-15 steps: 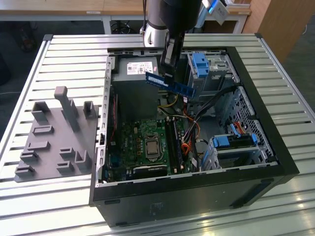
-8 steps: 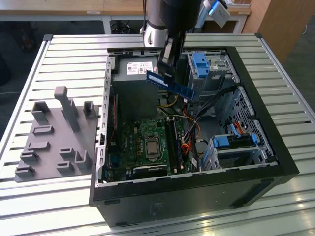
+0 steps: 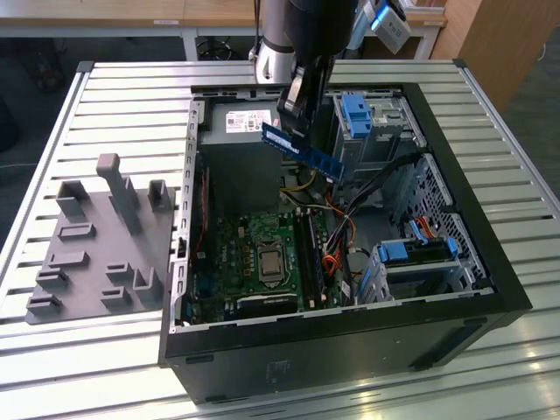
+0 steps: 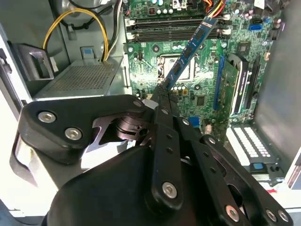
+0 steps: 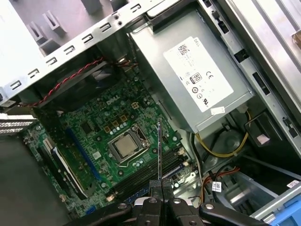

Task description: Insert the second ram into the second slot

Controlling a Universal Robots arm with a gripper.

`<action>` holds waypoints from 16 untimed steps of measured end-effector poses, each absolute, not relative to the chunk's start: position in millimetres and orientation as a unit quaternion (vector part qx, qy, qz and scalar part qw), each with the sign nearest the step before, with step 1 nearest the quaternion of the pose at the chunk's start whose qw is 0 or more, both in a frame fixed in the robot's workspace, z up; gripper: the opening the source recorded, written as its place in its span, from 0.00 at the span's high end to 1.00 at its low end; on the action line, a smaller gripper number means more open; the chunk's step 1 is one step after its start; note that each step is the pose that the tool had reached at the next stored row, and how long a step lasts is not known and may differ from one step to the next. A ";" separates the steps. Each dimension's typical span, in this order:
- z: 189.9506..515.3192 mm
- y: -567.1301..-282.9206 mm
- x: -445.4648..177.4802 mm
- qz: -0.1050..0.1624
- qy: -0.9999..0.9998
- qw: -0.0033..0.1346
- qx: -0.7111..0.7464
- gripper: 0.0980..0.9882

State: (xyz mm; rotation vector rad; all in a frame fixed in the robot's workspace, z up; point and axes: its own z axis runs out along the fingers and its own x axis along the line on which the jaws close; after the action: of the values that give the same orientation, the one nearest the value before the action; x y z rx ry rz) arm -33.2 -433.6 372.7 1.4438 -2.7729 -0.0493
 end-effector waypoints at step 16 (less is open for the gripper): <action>372.2 -433.6 -33.2 -0.016 -0.920 0.006 0.391 0.98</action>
State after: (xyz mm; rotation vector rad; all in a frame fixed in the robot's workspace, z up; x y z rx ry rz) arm -33.2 -433.6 372.2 1.2247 -2.8791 -0.0510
